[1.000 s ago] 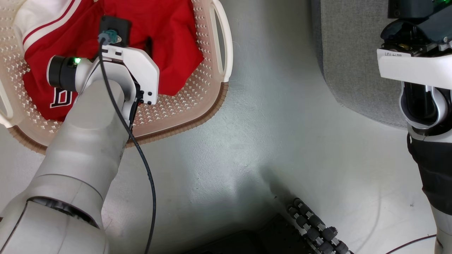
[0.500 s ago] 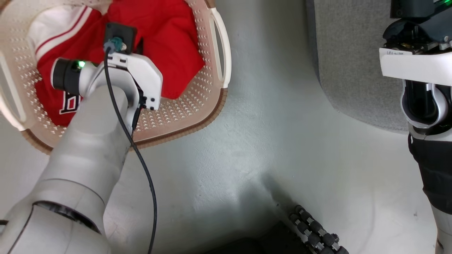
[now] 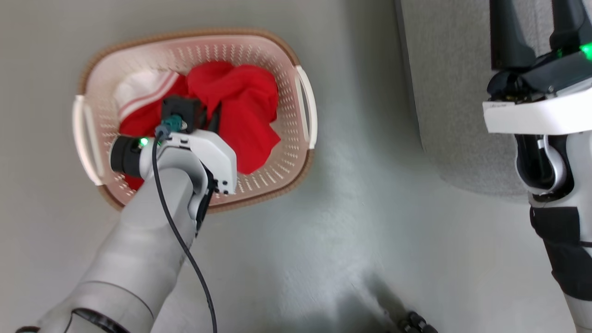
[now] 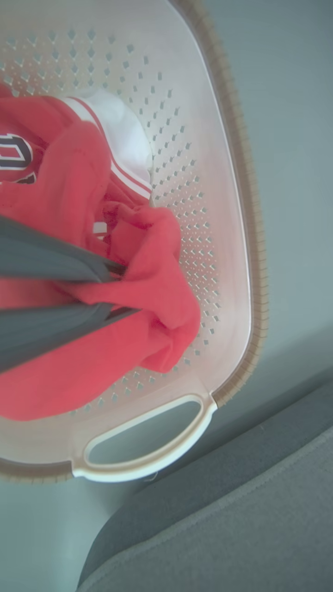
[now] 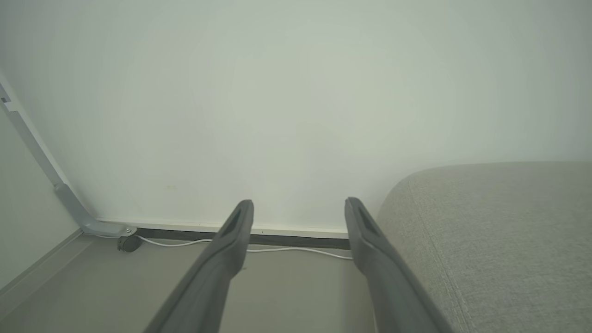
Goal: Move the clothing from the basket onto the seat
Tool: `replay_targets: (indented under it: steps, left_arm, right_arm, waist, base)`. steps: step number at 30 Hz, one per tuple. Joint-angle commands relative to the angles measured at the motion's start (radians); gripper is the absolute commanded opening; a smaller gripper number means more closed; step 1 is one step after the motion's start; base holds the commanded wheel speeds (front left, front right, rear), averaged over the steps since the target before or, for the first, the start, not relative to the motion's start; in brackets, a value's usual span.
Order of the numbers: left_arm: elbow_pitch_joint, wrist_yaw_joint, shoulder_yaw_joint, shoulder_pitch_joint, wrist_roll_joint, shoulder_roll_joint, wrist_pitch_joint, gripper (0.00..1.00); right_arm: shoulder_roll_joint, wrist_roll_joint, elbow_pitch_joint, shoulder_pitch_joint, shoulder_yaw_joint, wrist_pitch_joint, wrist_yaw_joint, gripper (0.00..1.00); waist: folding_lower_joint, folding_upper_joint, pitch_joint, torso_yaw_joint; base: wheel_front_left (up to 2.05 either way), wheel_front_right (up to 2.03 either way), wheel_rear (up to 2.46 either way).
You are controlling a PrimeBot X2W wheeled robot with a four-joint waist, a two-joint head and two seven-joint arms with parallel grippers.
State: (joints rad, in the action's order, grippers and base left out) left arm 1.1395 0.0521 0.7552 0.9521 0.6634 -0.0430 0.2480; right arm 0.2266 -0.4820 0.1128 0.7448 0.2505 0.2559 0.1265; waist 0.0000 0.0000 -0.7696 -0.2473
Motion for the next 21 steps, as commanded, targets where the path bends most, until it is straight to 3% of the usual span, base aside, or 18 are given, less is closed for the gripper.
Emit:
replay_targets:
  steps: [1,10,21]
  left_arm:
    - [-0.023,-0.007,-0.01,-0.031,0.011,-0.007,0.011,0.0]
    - [-0.194,0.005,-0.047,-0.139,0.002,-0.007,0.013,0.0]
    - [-0.331,-0.027,-0.148,-0.267,-0.081,-0.007,0.014,0.0]
  right_arm:
    - [0.01,0.011,-0.015,-0.049,0.007,0.006,0.004,1.0]
    - [0.025,0.038,0.053,-0.122,0.021,0.006,0.004,1.0]
    - [0.015,0.066,0.136,-0.211,0.032,0.006,0.004,1.0]
  waist:
    - [0.0,0.0,0.058,0.031]
    - [0.0,0.0,0.23,0.096]
    - [0.0,0.0,0.411,0.157]
  base:
    - [0.0,0.0,0.0]
    - [0.0,0.0,0.0]
    - [0.0,0.0,0.0]
